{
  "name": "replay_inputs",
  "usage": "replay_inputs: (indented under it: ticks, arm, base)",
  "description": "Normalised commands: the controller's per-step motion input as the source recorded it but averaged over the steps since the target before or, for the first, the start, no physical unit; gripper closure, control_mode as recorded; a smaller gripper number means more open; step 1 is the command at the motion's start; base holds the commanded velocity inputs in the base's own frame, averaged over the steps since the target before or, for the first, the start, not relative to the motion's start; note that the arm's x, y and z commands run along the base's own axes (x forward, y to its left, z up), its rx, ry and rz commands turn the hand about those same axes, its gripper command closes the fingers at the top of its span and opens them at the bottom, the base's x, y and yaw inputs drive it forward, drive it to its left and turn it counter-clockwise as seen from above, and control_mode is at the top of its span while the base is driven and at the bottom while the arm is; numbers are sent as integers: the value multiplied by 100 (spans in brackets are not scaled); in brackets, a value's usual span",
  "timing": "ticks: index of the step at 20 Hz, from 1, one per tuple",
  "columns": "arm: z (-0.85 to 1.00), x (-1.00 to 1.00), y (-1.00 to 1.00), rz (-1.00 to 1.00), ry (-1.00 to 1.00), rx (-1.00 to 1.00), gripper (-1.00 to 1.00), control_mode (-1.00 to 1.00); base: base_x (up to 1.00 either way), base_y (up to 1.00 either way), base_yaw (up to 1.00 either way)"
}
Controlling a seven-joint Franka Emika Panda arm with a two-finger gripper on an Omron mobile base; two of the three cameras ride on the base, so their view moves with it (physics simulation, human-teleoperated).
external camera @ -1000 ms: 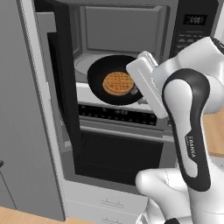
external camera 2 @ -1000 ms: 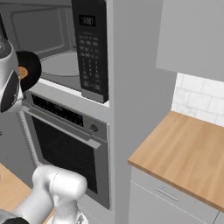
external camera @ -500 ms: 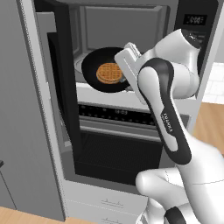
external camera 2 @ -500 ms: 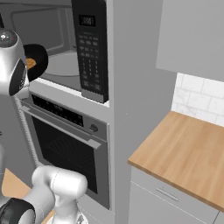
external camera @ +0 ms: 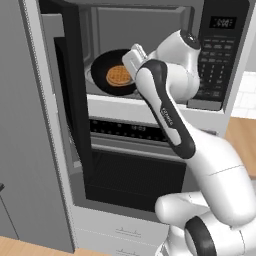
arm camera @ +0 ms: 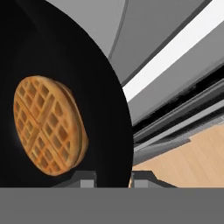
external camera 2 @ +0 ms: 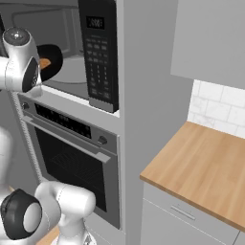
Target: Open the microwave, place the bowl with waffle inside the microwave, then close the microwave door and turn it on.
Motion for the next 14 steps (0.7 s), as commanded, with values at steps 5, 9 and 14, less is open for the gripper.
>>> replay_inputs:
  ticks: [5, 9, 14]
  arm:
    - [0, 55, -1, -8, -1, 0, 100, -100]
    - [-8, 49, 0, -9, 0, 0, 100, -100]
    - [-19, 44, -2, -8, -2, 0, 100, -100]
  base:
    - [0, 0, 0]
    - [0, 0, 0]
    - [0, 0, 0]
